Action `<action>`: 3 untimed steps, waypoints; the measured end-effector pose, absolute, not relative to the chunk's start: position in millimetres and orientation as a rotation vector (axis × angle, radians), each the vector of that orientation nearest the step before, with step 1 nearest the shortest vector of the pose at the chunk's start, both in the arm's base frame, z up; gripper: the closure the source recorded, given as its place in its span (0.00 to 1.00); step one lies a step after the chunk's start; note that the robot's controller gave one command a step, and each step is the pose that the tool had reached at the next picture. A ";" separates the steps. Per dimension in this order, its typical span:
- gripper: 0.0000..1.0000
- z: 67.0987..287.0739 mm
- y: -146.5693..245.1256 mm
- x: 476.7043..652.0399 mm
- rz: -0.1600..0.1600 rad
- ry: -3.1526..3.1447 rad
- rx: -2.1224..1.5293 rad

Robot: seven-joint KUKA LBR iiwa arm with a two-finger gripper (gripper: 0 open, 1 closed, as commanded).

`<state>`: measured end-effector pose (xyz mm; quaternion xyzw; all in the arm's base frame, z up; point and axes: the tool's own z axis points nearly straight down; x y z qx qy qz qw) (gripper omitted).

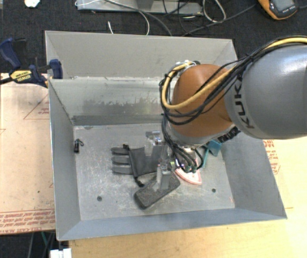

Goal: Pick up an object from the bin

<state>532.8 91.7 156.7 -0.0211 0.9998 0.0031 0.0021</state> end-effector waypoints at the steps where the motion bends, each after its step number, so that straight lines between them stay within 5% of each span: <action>1: 0.00 121.0 94.8 548.6 0.009 3.126 -0.155; 2: 0.00 86.8 81.7 553.1 0.008 3.101 -0.436; 3: 1.00 76.8 67.1 571.0 0.020 3.110 -0.269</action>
Offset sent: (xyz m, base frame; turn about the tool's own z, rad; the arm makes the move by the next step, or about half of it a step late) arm 0.0233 -0.0222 -0.0850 -0.1889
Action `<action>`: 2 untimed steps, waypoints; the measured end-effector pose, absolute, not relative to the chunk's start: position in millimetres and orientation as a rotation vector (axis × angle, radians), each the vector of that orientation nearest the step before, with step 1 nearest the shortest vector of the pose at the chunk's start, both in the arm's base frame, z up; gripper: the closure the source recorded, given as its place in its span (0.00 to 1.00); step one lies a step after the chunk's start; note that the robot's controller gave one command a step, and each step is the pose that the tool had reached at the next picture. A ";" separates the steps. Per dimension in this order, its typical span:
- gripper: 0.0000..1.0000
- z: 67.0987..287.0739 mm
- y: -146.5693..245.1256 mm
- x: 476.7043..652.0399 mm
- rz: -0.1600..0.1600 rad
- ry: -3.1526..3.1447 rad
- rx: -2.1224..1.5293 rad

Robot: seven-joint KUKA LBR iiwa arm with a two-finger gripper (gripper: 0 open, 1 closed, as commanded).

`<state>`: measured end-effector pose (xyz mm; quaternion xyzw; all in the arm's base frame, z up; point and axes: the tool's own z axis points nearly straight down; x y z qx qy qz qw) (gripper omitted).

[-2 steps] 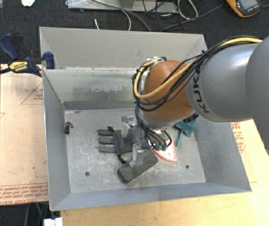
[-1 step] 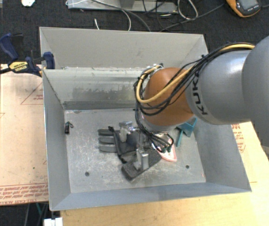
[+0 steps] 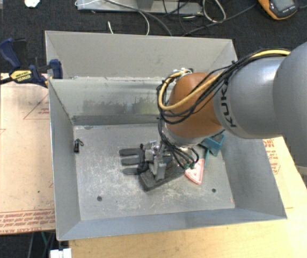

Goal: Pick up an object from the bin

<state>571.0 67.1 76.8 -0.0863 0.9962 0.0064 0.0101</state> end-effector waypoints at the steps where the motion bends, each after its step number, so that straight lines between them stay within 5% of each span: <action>1: 1.00 76.8 67.1 571.0 0.020 3.110 -0.270; 2: 1.00 78.1 68.0 569.3 0.019 3.104 -0.286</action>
Offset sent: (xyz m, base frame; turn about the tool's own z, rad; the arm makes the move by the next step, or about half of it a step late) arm -0.0139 0.0078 0.0054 -0.0641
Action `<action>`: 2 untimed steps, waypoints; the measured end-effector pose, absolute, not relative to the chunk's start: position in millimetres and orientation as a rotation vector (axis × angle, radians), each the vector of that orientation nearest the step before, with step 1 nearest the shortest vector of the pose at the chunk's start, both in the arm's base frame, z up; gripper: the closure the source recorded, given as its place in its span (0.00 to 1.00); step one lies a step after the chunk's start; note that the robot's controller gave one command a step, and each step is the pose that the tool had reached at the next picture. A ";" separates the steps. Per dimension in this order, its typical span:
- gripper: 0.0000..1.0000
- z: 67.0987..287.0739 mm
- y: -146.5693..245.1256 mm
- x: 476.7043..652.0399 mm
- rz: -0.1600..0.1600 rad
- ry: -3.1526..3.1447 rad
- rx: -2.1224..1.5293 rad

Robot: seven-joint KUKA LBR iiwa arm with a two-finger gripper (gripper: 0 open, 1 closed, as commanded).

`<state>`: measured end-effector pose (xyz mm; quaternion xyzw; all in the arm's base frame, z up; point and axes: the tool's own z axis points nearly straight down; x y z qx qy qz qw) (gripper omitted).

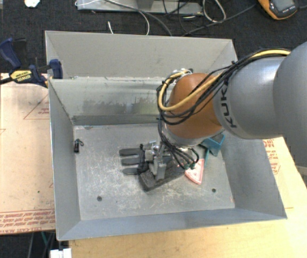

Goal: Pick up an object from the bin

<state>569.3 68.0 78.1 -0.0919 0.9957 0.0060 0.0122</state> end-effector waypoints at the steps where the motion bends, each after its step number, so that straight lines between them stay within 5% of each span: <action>1: 1.00 94.0 81.8 572.6 0.014 3.063 -0.590; 2: 1.00 158.6 78.9 573.3 0.017 3.067 -0.583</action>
Offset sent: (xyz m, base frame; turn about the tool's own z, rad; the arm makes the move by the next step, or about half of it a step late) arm 0.0070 0.0033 0.1637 -0.0713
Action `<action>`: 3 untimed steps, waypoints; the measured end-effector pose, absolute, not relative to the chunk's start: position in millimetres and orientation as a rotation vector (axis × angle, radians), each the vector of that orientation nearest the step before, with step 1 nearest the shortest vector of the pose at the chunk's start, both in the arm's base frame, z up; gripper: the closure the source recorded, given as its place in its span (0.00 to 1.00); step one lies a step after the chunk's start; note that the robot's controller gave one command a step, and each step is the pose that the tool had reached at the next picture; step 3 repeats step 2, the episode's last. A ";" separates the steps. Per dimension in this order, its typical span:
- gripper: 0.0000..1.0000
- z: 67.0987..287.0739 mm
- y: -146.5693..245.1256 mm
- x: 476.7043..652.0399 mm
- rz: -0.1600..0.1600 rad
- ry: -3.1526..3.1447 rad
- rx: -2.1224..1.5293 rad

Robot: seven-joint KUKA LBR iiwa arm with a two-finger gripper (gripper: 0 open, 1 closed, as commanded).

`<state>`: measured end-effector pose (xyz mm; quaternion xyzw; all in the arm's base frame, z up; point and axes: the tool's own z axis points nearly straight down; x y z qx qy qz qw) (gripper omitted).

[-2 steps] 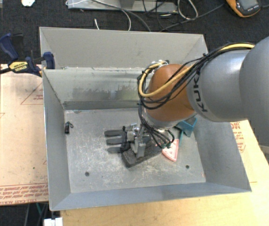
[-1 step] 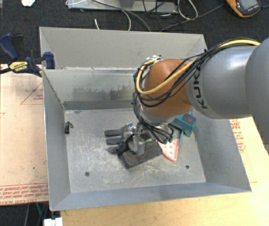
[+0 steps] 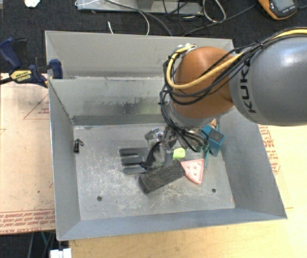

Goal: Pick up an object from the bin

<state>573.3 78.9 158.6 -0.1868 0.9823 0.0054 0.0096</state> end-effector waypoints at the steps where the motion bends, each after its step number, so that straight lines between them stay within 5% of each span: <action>1: 1.00 147.3 78.8 582.5 0.013 3.017 -0.772; 2: 1.00 206.5 79.1 572.9 0.012 2.939 -1.043; 3: 1.00 206.5 79.1 572.9 0.012 2.939 -1.043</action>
Offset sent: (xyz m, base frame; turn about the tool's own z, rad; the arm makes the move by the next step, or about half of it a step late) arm -0.0216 0.0038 0.2685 -0.0637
